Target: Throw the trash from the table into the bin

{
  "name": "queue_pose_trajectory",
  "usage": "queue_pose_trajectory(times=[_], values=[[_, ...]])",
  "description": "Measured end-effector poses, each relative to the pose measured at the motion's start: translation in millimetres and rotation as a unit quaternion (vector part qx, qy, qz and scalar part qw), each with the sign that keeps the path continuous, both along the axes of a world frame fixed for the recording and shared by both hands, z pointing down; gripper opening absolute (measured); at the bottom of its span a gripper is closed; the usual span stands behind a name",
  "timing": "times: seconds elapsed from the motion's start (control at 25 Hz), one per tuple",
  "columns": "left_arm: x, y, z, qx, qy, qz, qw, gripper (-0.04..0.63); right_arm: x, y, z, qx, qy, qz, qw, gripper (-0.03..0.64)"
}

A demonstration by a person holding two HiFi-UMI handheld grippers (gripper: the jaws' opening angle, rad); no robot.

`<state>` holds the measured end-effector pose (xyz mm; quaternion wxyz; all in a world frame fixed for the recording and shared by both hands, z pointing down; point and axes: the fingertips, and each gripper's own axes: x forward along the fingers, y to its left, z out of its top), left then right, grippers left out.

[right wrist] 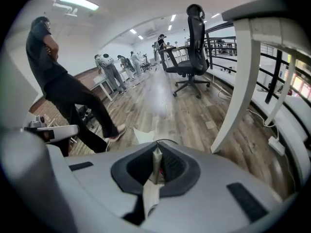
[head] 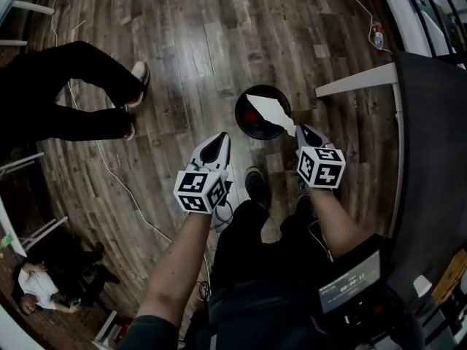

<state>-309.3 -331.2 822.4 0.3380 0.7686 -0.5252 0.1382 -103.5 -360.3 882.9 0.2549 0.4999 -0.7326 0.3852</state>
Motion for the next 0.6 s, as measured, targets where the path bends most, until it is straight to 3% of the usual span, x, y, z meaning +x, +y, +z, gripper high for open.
queue_pose_trajectory(times=[0.6], values=[[-2.8, 11.2, 176.7, -0.064, -0.026, 0.004, 0.9976, 0.009, -12.9, 11.3, 181.1, -0.046, 0.005, 0.013, 0.999, 0.011]])
